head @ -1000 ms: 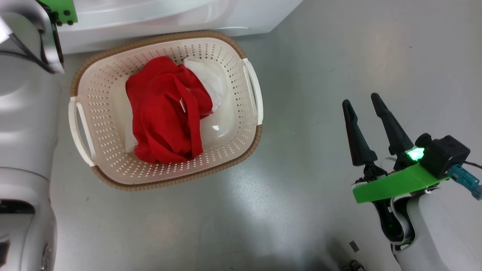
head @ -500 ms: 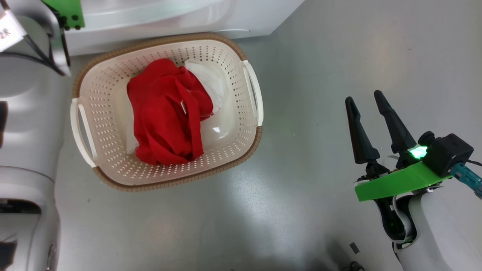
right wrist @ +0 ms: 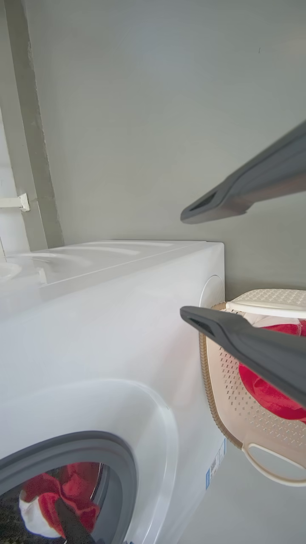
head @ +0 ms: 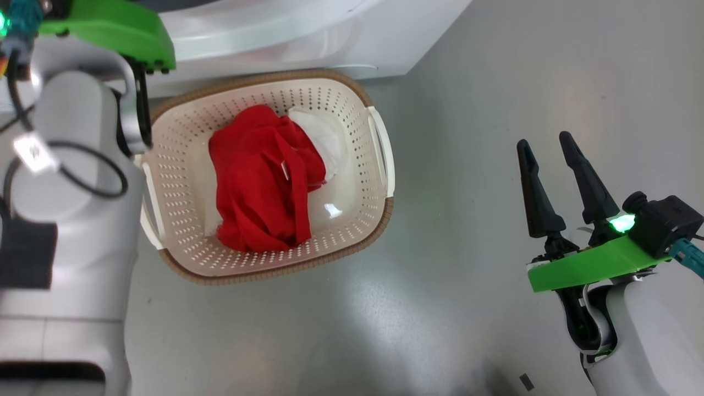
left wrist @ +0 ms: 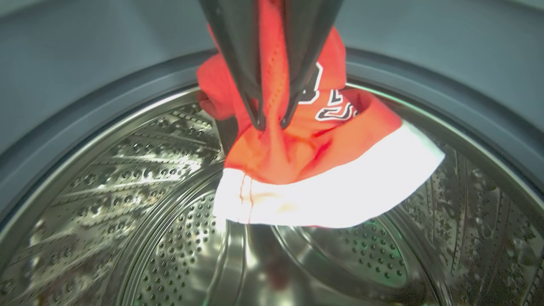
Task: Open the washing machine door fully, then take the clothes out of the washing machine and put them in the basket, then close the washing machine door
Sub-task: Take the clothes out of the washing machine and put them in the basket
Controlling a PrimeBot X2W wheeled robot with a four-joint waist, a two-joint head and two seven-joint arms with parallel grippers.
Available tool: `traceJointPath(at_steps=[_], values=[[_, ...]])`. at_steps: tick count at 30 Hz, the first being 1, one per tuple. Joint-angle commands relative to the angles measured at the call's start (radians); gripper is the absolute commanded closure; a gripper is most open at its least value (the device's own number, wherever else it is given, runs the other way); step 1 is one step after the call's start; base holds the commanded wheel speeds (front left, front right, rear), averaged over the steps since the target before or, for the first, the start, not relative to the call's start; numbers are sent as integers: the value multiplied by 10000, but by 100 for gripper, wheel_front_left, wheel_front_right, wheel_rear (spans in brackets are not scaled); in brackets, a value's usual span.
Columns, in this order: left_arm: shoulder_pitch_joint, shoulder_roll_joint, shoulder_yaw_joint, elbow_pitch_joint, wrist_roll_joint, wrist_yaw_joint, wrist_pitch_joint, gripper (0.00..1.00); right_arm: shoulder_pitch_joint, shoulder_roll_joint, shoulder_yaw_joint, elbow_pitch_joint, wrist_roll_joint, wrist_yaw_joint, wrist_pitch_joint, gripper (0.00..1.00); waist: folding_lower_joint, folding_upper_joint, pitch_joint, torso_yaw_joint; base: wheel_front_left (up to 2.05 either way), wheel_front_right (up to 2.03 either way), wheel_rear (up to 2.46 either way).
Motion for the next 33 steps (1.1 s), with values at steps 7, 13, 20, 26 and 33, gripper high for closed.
traceJointPath(at_steps=[7,13,20,26,33], values=[[2099,82,678,-3039,126,-361,-48,100,637,-130,120,-191,-37,73,-65,0,0,-1,-513,262,0,0,0],[3405,-172,825,-4494,199,-584,-48,100,829,-192,7,-175,-60,73,-65,0,0,-1,-802,420,0,0,0],[4622,-267,818,-5807,189,-683,-49,100,1010,-216,-58,-167,-95,73,-65,0,0,-1,-1110,540,0,0,0],[5324,-275,602,-6849,-85,-591,-49,100,1111,-230,-85,-193,-116,73,-65,0,0,-1,-1217,622,0,0,0],[6064,-277,152,-8251,-165,-326,-49,100,1133,-237,-122,-219,-123,73,-65,0,0,-1,-1239,706,0,0,0]])
